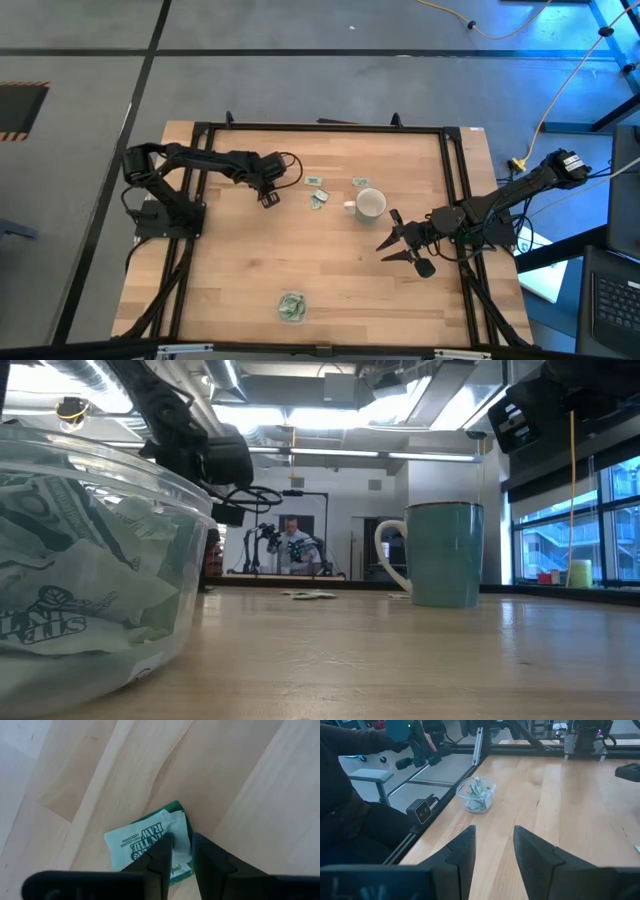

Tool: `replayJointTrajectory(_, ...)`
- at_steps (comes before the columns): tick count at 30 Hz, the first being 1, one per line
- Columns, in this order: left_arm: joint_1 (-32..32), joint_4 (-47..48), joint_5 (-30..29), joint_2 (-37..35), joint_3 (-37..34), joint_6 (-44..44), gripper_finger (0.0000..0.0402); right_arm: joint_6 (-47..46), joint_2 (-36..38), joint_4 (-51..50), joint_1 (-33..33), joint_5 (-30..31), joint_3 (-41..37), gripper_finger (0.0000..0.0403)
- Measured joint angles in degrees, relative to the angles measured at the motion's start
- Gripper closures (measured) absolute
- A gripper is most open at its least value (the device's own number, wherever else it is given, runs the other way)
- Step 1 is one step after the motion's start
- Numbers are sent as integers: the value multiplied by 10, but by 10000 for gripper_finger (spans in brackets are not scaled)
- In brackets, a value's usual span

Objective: Pick and place Stevia / Truvia into bins
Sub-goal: Put the light green stevia packet into the transparent bin

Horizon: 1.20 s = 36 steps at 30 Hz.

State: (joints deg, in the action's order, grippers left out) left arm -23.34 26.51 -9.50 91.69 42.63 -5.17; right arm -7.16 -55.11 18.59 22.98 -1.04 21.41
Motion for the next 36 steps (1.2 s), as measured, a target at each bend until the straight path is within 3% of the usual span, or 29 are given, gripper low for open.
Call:
replayJointTrajectory(10,-1,0,17,-21,-3,-1,370,0,0,-4,0,0,0,267)
replayJointTrajectory(19,15,1,148,-23,-2,-35,380,-1,0,-4,0,0,0,267)
replayJointTrajectory(23,51,3,204,-22,-3,-41,383,-2,0,-4,0,0,0,267)
replayJointTrajectory(36,233,-34,203,-21,-4,-139,386,-3,0,-4,0,0,0,267)
